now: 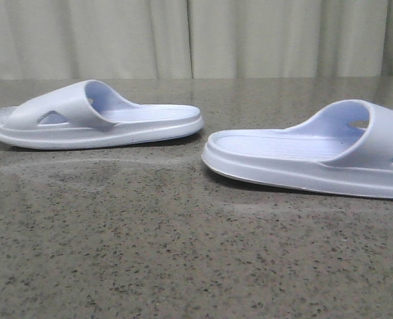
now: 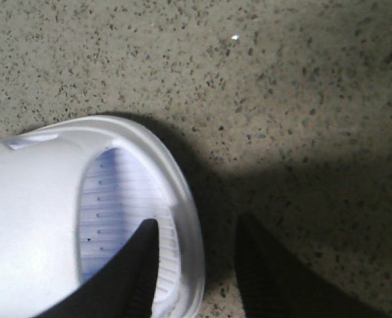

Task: Insert blue slippers together front up
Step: 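Lower both grippers and grasp each slipper's heel rim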

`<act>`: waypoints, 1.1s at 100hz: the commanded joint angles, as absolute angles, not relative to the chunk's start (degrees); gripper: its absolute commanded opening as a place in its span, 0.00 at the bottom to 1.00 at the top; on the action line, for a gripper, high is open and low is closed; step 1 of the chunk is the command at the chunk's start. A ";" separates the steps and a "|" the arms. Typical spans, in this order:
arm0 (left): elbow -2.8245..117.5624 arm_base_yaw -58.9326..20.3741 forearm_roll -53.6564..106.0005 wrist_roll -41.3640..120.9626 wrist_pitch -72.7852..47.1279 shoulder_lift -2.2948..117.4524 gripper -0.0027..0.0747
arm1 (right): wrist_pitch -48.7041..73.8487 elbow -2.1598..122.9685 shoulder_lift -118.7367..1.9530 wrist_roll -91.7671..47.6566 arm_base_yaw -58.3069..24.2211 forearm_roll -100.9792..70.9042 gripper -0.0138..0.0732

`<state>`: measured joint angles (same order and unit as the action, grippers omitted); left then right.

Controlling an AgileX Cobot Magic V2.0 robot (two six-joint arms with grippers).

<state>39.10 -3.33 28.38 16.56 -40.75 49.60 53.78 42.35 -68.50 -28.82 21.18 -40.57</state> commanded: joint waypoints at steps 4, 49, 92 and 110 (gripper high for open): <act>41.01 -3.27 30.20 16.68 -37.48 49.42 0.46 | 54.95 44.20 -70.02 -32.27 22.17 -45.73 0.42; 41.01 -3.27 30.20 16.68 -37.33 49.42 0.46 | 60.81 44.20 -75.25 -38.94 22.77 -51.84 0.34; 42.12 -3.27 35.01 16.68 -38.96 53.17 0.46 | 60.53 44.20 -75.25 -38.94 22.77 -51.84 0.04; 46.19 -2.61 35.66 16.68 -40.09 59.25 0.46 | 60.30 44.20 -75.25 -38.94 22.77 -51.84 0.04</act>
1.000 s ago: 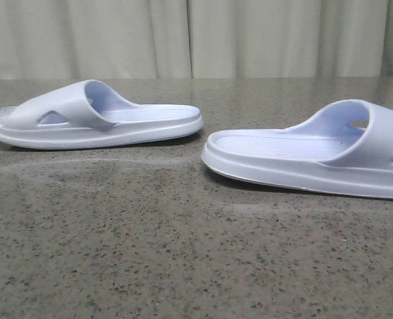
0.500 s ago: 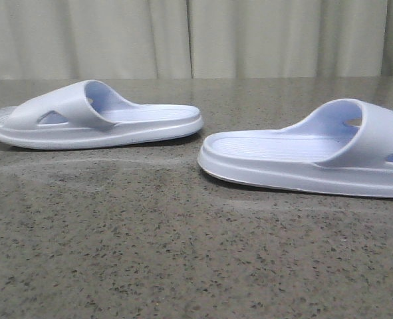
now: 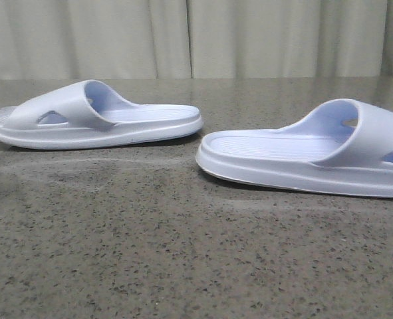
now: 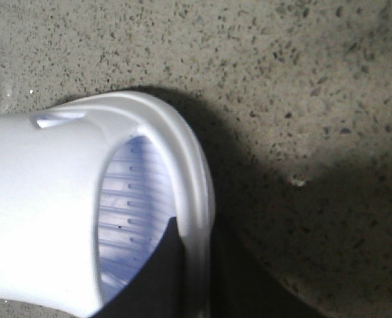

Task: Insert blue slippers together front up
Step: 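Lower both grippers and grasp each slipper's heel rim, then lift both slippers off the table, bringing them toward each other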

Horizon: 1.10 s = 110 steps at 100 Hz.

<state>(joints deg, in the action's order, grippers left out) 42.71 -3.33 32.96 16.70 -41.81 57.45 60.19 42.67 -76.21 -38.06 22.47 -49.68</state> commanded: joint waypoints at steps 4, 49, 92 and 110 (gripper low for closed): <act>47.41 -1.96 36.06 16.68 -40.63 60.68 0.46 | 60.16 44.20 -75.25 -38.94 22.77 -51.84 0.04; 53.80 7.81 56.50 32.42 -50.86 75.80 0.46 | 59.46 44.20 -75.25 -38.94 22.53 -52.88 0.04; 53.80 7.81 63.60 40.80 -47.51 84.16 0.46 | 59.12 44.20 -75.25 -38.94 22.53 -52.88 0.04; 53.80 7.81 63.85 42.04 -46.53 86.01 0.46 | 59.12 44.20 -75.25 -38.94 22.53 -52.88 0.04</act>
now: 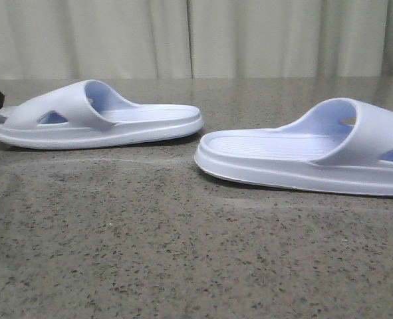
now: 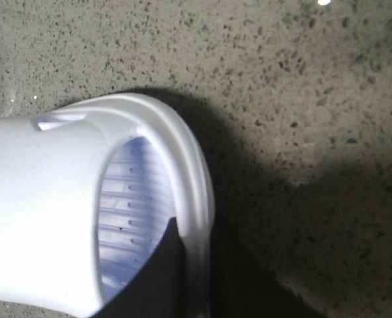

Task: Insert blue slippers together front up
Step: 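Lift both slippers off the table, bringing them toward each other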

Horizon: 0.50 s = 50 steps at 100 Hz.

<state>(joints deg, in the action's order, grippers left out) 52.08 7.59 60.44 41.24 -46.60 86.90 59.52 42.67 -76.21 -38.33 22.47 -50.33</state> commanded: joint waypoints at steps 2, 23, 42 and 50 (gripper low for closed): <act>53.80 7.81 64.10 42.04 -46.53 86.26 0.46 | 59.12 44.20 -75.25 -38.94 22.53 -52.88 0.04; 53.80 7.81 68.89 46.49 -48.10 88.55 0.46 | 59.12 44.20 -75.25 -38.94 22.53 -52.88 0.04; 53.80 7.81 71.67 49.78 -49.40 89.59 0.46 | 59.12 44.20 -75.25 -38.94 22.53 -52.88 0.04; 53.80 7.81 71.67 49.77 -49.48 89.71 0.46 | 59.12 44.20 -75.25 -38.94 22.53 -52.96 0.04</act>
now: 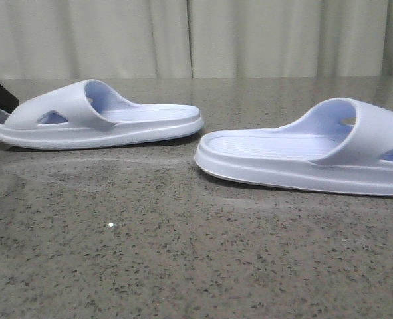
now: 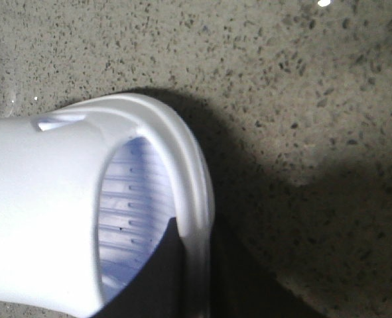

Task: Insert blue slippers together front up
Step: 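Lift both slippers off the table, bringing them toward each other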

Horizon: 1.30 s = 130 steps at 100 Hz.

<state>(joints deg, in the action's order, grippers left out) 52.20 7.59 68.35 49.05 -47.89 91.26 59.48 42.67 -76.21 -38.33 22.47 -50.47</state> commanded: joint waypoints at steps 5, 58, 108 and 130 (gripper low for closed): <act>53.80 7.68 72.00 49.77 -49.64 90.09 0.46 | 59.03 44.20 -75.25 -38.94 22.53 -52.96 0.04; 53.80 6.52 72.49 49.77 -50.29 91.30 0.05 | 59.03 44.20 -75.25 -38.94 22.53 -53.32 0.04; 54.83 6.75 72.49 49.06 -50.23 87.17 0.05 | 61.72 51.08 -75.04 -40.64 22.65 -58.45 0.04; 57.62 6.75 71.12 46.47 -51.40 86.82 0.05 | 61.57 56.02 -75.04 -39.88 22.65 -59.83 0.04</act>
<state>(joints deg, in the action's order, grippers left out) 55.16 6.99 69.18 47.83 -50.16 89.43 60.99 52.80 -76.21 -39.72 22.47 -55.37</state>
